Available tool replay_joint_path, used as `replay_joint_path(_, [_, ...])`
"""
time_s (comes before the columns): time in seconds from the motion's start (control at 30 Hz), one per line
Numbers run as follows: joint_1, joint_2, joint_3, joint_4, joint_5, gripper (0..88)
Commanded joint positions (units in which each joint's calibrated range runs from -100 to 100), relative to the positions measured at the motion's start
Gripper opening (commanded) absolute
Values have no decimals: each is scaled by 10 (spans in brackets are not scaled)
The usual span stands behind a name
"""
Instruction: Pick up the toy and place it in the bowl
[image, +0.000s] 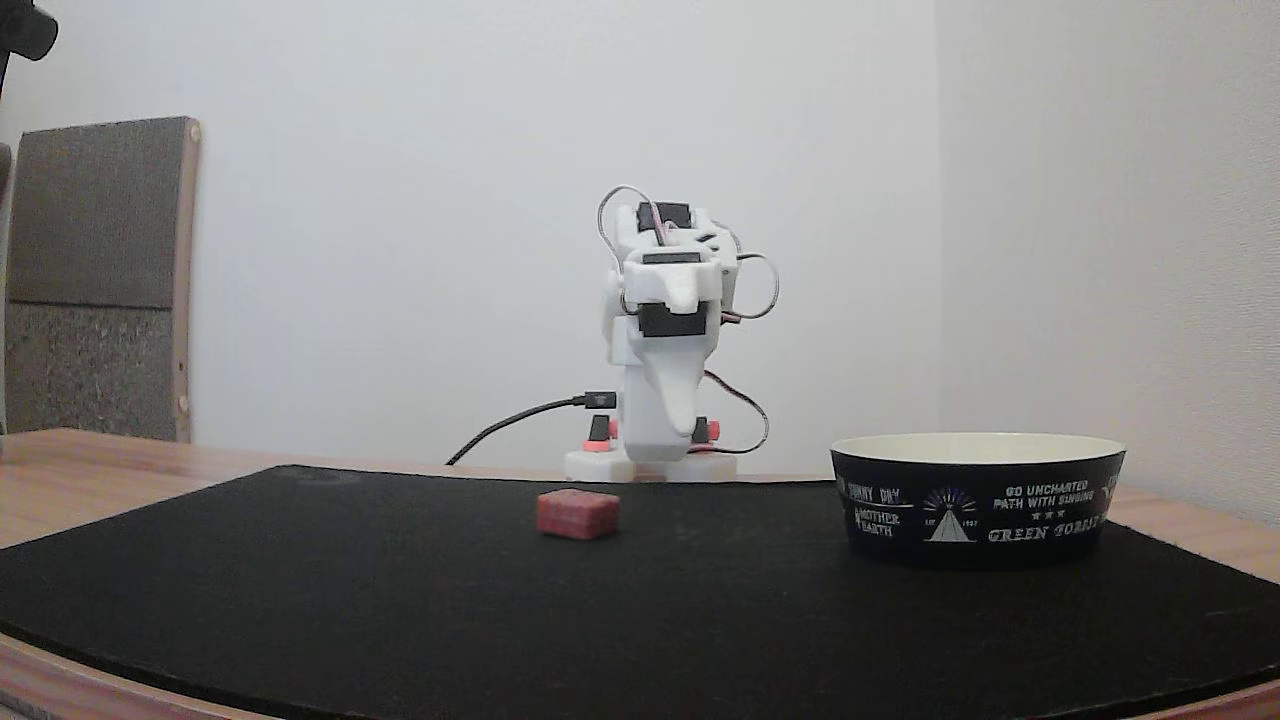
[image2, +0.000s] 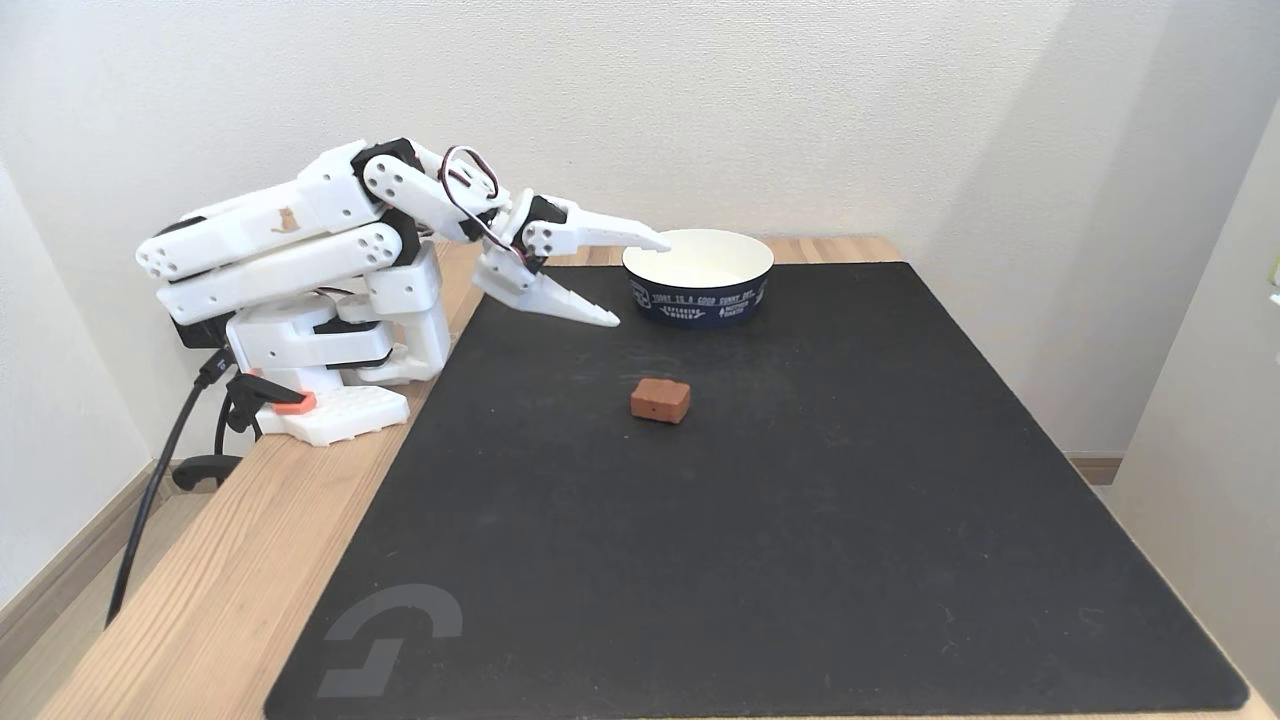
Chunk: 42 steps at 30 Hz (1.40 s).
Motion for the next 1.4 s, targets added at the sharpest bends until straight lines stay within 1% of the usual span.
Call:
replay_joint_path(0.0, [66, 23, -18, 3, 0, 366])
replay_joint_path(0.07, [83, 70, -49, 0, 2, 367])
replay_joint_path(0.2, [84, 285, -191, -2, 2, 367])
replay_joint_path(0.23, [85, 386, -266, -1, -2, 367])
replay_joint_path(0.33, [93, 526, -375, 15, -2, 367])
replay_joint_path(0.37, [99, 574, -413, 33, -2, 367])
replay_joint_path(0.4, [112, 644, -479, 74, -2, 367])
replay_joint_path(0.47, [118, 717, -547, 120, 2, 367])
replay_joint_path(0.57, [119, 841, -671, 176, 2, 367])
replay_joint_path(0.7, [139, 950, -766, 222, 2, 367])
replay_joint_path(0.93, [168, 1050, -801, 204, 3, 367])
replay_joint_path(1.23, [160, 1068, -801, 182, 3, 366])
replay_joint_path(1.37, [139, 1068, -801, 182, 0, 364])
